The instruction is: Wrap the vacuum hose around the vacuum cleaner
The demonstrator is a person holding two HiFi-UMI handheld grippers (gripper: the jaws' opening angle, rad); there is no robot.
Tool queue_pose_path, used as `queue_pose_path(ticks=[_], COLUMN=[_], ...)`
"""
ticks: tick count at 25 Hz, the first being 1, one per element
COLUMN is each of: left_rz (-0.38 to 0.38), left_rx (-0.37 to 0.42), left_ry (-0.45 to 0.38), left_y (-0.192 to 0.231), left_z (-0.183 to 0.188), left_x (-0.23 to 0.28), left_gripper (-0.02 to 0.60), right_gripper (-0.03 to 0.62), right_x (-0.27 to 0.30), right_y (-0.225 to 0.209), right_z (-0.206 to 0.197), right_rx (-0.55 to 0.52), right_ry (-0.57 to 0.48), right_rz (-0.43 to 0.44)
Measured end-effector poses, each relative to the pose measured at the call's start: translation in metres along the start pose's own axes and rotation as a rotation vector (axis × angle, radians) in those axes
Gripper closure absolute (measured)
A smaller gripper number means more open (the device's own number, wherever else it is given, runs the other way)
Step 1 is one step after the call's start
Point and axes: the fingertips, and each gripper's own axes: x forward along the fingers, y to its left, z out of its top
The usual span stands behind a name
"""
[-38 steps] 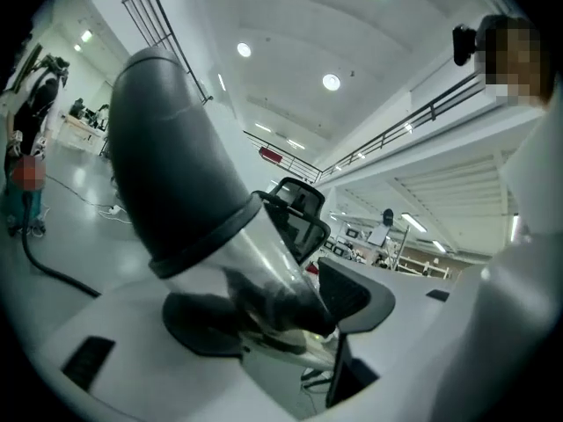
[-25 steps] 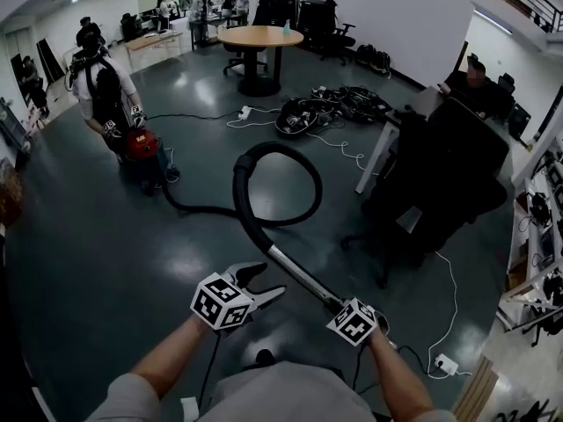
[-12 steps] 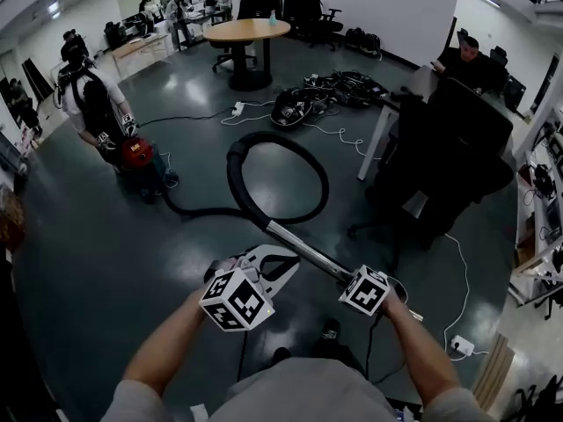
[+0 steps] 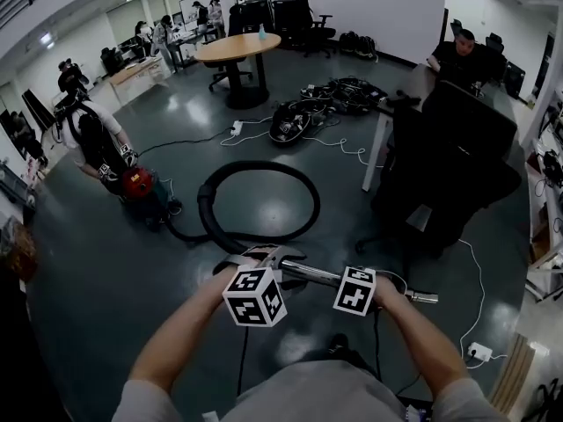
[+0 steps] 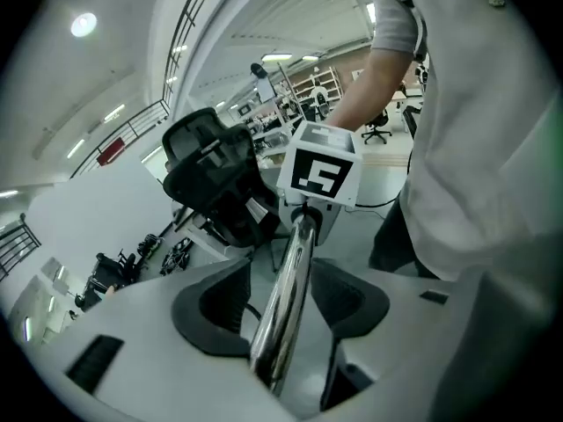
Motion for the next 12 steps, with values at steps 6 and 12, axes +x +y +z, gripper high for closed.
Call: queue_pose_path(ticks=[6,12], left_rz=[-0.126,-0.194], left_rx=[-0.032,-0.107], left_ry=[0.122,0.169], left_y=[0.013,0.013], left_z=[-0.016,-0.022], left_x=[0.054,0.093], left_gripper=[0.367,0.367], right_gripper=[0.553,0.553], right_x=[0.010,0.011], right_y=[-0.037,-0.064], right_z=[-0.019,-0.025], right_rx=[-0.148,-0.238], right_ry=[0.088,0.116], right_rz=[0.030,0.046])
